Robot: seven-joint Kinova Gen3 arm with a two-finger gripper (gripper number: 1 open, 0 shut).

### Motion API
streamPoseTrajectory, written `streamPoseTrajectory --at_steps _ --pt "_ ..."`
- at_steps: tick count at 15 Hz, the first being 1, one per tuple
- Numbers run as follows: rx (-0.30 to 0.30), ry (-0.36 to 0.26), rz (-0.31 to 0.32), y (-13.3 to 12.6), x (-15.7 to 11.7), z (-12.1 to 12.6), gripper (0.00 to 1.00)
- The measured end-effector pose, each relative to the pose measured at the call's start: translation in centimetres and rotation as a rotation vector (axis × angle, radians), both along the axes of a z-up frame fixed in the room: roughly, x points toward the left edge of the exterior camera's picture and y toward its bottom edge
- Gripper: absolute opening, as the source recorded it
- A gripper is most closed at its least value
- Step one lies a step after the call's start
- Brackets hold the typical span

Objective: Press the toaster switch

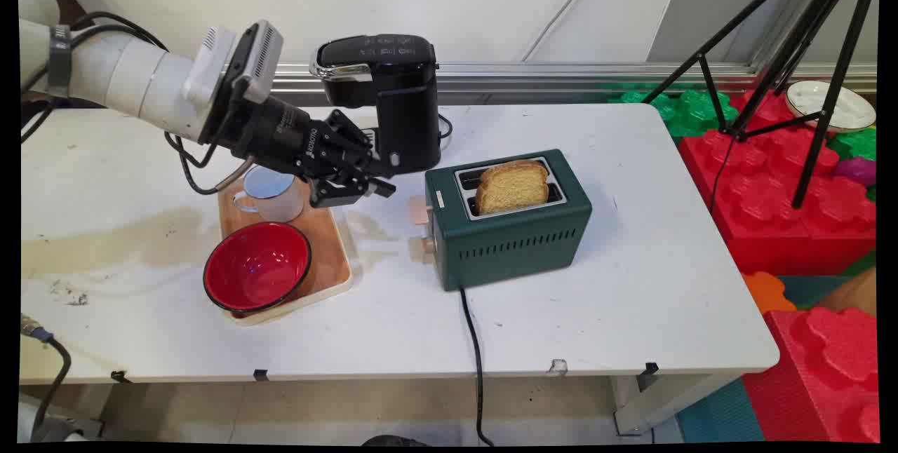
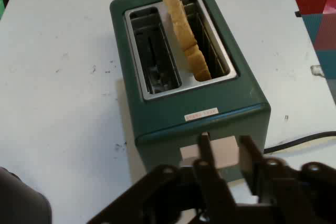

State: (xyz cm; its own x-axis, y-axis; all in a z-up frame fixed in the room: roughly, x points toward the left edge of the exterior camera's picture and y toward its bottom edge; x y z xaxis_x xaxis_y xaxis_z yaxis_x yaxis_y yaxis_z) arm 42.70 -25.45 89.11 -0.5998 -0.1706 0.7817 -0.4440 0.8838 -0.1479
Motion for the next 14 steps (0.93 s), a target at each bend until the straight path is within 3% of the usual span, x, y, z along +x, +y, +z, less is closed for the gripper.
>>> streamPoseTrajectory --at_steps 14 --pt "0.04 -0.027 -0.007 -1.3 -1.4 -2.2 0.0"
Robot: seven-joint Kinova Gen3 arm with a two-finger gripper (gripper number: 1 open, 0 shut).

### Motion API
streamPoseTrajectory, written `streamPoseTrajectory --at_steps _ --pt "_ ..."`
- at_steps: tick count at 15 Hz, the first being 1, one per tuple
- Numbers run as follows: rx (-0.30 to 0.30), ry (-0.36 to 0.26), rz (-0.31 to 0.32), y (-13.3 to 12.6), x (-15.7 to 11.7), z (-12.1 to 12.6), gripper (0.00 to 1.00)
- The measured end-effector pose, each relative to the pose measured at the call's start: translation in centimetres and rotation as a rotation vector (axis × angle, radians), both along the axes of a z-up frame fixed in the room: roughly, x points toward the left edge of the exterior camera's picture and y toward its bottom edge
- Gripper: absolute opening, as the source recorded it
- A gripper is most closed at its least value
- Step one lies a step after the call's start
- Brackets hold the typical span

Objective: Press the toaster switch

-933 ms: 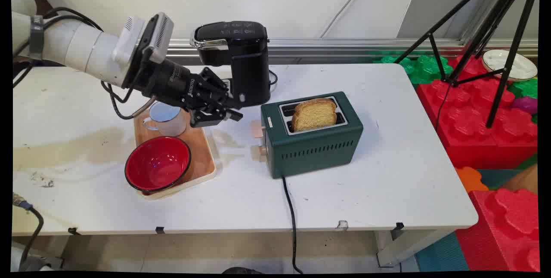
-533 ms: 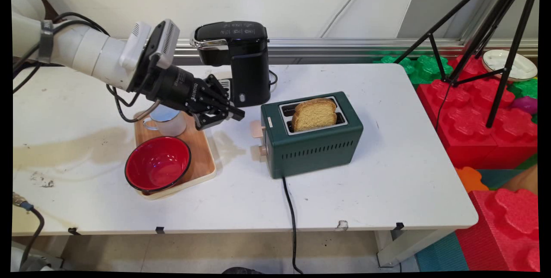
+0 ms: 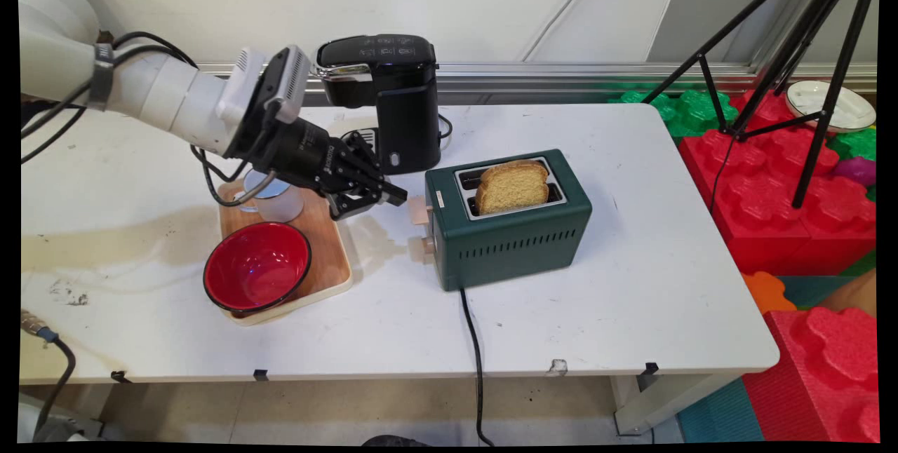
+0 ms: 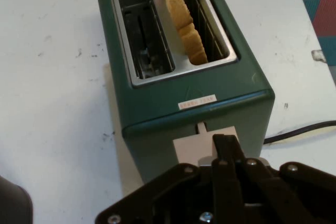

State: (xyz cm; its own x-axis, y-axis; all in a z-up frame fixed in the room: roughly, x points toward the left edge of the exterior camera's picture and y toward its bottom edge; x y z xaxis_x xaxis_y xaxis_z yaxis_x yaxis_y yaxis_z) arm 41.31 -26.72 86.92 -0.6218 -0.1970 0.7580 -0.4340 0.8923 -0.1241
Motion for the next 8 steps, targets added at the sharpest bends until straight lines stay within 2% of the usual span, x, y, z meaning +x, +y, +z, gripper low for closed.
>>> streamPoseTrajectory --at_steps 8 --pt "0.023 -0.004 0.017 -1.0 -1.2 -1.1 0.0"
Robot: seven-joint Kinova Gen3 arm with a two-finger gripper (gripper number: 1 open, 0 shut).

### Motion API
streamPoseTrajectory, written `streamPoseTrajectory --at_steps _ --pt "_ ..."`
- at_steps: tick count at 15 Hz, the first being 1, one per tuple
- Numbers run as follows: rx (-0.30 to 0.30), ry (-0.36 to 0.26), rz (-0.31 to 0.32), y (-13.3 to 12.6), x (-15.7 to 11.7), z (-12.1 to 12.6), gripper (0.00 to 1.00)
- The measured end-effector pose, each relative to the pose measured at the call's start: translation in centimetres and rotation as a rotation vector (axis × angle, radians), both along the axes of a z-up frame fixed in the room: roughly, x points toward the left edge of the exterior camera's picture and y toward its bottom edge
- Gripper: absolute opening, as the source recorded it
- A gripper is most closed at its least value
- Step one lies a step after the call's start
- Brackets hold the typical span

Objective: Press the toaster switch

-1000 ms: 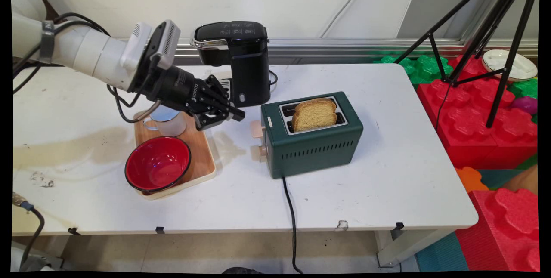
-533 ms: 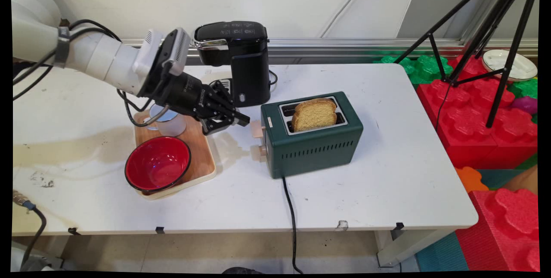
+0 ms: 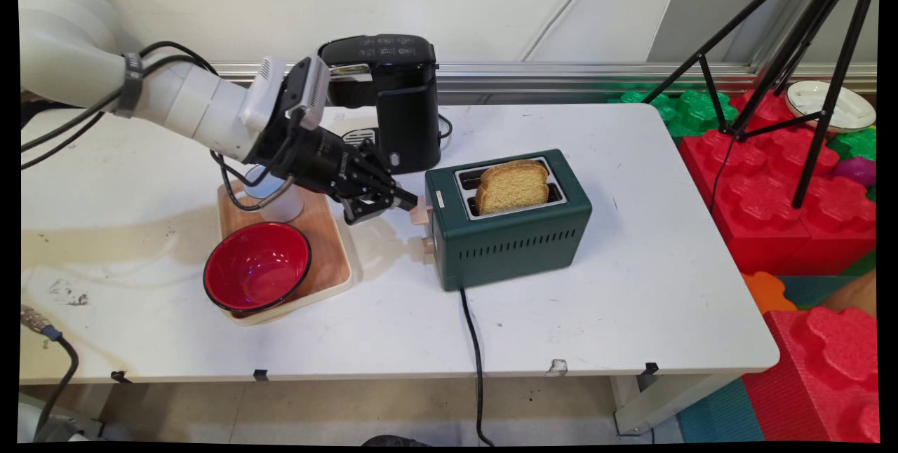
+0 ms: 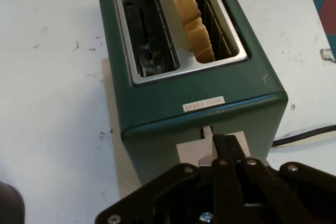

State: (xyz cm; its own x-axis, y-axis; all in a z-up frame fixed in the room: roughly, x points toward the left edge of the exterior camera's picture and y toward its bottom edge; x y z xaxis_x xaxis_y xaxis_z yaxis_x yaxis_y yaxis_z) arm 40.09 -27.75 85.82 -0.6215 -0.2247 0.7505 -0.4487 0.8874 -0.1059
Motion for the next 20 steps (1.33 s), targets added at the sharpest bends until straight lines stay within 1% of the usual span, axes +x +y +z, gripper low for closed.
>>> streamPoseTrajectory --at_steps 5,10,20 --pt "0.012 -0.004 0.008 -0.7 -0.6 -0.8 0.0" --pt "0.024 -0.014 0.016 -1.3 -1.0 -2.2 0.0" --pt "0.049 -0.023 0.013 -1.5 -1.0 -4.7 0.0"
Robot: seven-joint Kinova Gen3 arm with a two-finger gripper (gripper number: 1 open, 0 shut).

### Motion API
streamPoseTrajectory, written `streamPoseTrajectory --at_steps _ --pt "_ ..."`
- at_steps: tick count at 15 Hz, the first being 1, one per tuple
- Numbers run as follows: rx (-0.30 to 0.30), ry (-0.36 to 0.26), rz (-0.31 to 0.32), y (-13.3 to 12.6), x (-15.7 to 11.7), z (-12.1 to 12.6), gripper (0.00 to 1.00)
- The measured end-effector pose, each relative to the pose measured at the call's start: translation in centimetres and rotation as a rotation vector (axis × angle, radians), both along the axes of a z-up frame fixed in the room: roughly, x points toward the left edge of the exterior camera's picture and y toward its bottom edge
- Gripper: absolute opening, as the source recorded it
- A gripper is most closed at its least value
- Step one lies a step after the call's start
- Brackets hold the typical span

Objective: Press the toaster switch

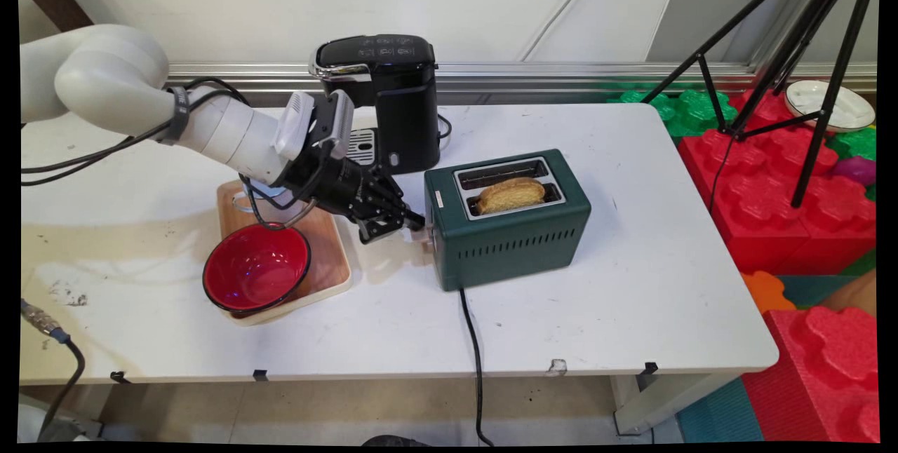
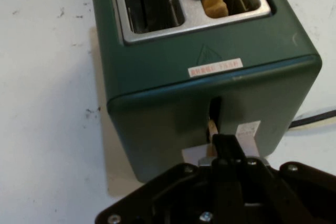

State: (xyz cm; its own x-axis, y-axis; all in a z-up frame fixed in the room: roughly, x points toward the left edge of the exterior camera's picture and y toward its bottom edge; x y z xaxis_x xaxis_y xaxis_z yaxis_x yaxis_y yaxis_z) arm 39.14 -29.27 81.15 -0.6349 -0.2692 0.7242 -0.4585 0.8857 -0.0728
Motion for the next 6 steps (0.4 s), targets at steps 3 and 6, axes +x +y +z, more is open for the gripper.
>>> streamPoseTrajectory --at_steps 3,6 --pt "0.005 -0.001 0.0 0.14 0.12 -0.49 0.0" --pt "0.011 -0.001 0.0 0.43 0.23 -0.84 0.0"
